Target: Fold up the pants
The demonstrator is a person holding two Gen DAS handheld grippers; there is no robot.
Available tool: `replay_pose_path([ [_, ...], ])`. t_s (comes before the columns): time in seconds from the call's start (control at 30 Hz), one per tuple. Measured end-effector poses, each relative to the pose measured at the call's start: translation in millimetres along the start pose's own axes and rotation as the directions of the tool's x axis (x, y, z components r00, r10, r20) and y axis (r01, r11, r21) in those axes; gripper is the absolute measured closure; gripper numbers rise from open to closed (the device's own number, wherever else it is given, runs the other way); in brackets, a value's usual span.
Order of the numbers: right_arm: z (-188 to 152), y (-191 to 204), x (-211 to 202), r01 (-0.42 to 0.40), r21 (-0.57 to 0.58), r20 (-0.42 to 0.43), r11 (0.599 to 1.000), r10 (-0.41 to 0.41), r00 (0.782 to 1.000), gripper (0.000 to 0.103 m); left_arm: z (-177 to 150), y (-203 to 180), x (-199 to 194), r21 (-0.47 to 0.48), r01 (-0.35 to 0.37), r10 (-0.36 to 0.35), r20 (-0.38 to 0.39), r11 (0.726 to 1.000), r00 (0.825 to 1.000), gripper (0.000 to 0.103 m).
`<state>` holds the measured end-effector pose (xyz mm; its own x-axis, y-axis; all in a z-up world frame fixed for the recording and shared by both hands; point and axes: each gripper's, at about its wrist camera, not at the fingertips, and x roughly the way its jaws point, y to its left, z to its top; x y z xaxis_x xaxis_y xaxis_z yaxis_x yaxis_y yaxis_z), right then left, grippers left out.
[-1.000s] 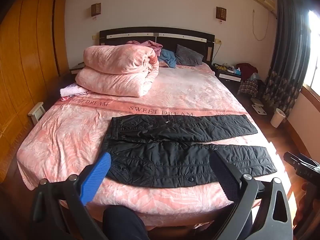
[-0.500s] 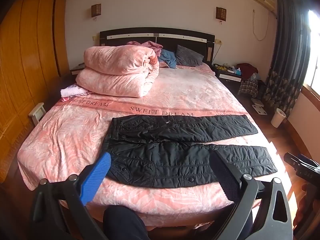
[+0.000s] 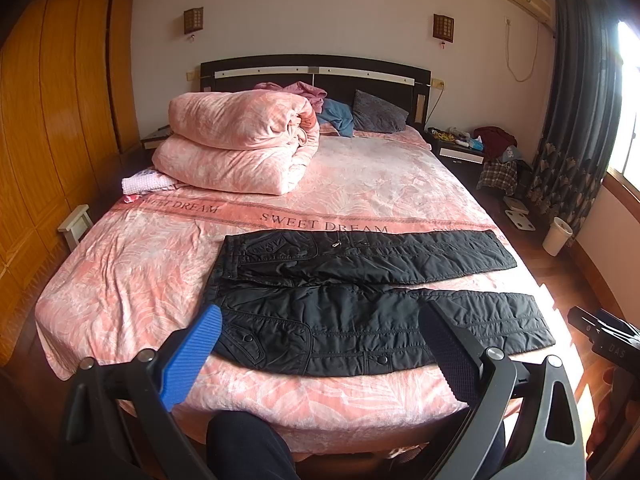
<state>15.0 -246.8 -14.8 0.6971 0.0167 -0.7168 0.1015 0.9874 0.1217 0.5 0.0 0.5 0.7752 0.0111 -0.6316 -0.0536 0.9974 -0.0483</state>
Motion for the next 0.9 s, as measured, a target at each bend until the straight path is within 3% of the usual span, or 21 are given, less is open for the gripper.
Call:
replay_pose_path([
  [0.9, -2, -4, 1, 0.010, -0.014, -0.001, 1.000, -0.010, 1.000, 0.002, -11, -2, 9, 0.001, 0.005, -0.005, -0.012, 1.000, 1.000, 0.004],
])
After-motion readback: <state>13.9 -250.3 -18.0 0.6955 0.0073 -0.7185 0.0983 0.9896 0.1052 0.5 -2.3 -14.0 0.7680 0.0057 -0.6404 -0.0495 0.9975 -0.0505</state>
